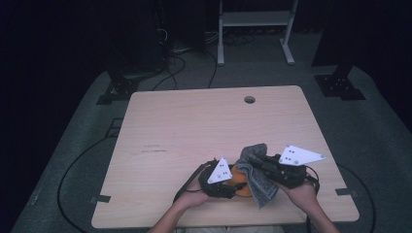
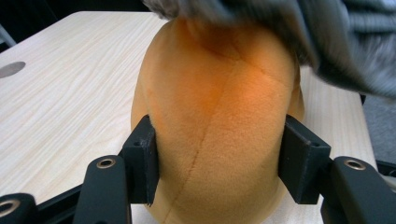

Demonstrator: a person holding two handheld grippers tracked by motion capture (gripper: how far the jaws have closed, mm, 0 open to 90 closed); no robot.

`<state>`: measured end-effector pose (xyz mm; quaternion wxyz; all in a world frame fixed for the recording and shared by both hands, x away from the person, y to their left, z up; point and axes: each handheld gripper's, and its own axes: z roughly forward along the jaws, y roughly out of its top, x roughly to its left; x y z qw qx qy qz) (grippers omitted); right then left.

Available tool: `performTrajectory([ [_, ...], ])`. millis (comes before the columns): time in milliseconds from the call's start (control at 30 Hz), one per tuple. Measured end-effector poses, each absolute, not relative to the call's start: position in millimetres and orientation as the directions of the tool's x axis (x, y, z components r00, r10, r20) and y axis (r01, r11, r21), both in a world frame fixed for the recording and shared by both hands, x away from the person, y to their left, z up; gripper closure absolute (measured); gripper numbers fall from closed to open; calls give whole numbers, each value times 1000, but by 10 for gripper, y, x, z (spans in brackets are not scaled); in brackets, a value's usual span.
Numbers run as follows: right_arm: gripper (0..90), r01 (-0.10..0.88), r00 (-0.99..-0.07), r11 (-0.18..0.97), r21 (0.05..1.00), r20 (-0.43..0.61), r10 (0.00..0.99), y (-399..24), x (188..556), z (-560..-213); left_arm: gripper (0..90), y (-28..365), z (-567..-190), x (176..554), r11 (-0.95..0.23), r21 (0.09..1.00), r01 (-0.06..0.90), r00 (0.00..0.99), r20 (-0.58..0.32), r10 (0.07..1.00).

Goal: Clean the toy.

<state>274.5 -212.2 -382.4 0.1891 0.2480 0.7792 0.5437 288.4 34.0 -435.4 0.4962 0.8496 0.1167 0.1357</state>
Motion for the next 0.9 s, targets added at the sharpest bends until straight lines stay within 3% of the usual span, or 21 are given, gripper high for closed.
performTrajectory([
  [300, 801, 316, -742, 192, 929, 116, 660, -2546, 2858, -4115, 394, 373, -4355, 2929, -443, 892, 92, 937, 73, 341],
  [533, 800, 410, -712, 206, 888, 171, 681, -2764, 2925, -4309, 398, 566, -4188, 2967, -392, 914, 103, 918, 64, 391],
  [633, 800, 367, -728, 185, 911, 158, 667, -2740, 2874, -4183, 398, 640, -4084, 2983, -394, 912, 109, 915, 63, 399],
  [700, 799, 313, -758, 182, 932, 130, 639, -2637, 2808, -4032, 397, 625, -4000, 2949, -452, 887, 92, 906, 114, 407],
  [900, 799, 156, -863, 202, 967, 33, 504, -2127, 2634, -3589, 391, 552, -3927, 2880, -516, 852, 81, 916, 141, 375],
])
